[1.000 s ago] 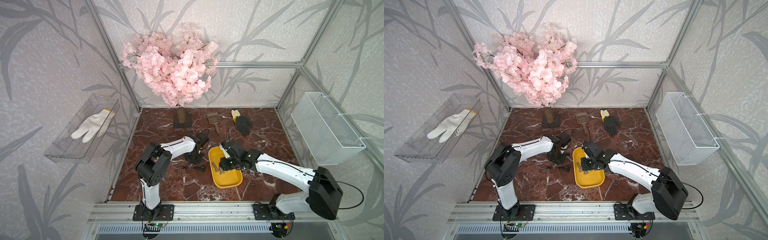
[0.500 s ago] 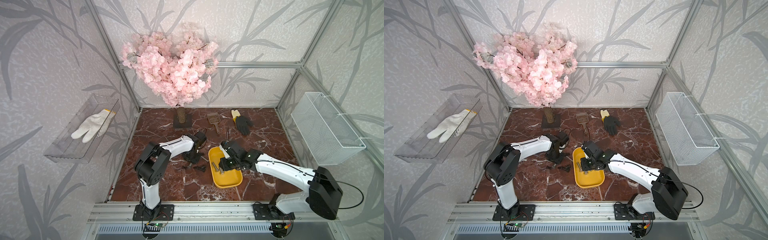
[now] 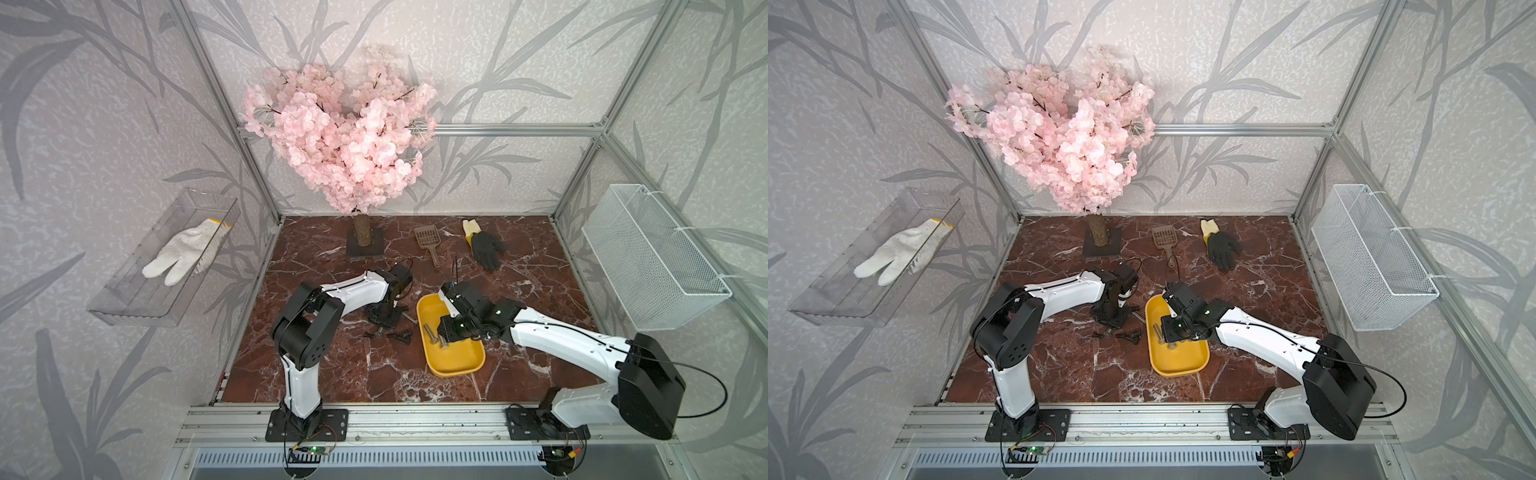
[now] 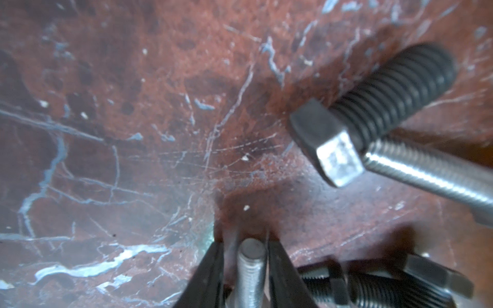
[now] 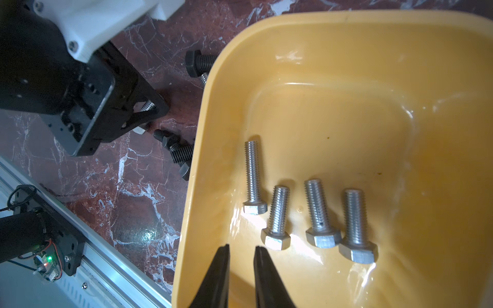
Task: Take the screw protection sleeves out of the storage box
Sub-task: Pick up the bolt at the center of the board.
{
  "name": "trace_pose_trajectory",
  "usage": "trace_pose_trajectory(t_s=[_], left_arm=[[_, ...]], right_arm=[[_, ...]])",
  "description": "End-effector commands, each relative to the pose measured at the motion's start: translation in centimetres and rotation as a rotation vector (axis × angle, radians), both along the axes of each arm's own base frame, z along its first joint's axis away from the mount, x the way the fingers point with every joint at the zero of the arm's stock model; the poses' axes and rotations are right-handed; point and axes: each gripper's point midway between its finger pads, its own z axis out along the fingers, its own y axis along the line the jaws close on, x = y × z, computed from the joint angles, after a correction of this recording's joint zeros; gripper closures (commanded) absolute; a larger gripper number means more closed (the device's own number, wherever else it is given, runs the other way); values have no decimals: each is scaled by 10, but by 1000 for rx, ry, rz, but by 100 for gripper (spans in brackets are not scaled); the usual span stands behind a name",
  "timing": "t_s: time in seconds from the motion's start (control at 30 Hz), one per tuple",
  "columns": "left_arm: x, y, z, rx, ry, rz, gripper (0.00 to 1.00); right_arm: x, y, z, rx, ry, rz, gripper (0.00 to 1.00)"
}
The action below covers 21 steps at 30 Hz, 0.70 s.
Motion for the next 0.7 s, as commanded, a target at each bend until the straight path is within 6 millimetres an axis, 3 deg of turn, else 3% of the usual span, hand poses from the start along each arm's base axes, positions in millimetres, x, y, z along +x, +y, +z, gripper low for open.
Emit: trace_pose_trajectory(t_s=[0.0,0.23,0.37,0.53,0.67], left_arm=[[-2,9,-12,39,32,23,78],[5,-2,6,-68,-1,71,88],[13,-19,42,-256,-54,141,89],[12,-42,95,-489,-104,212,89],[8,-61,129,-696,-130,316,88]], right_arm=[[1,1,-1,-12,-4,-3,79],[2,8,7,5,-15,12,79],[0,18,26,89,-45,34,74],[-7,40,62,280,-81,97,55],[-11,58,75,412,-77,137,46]])
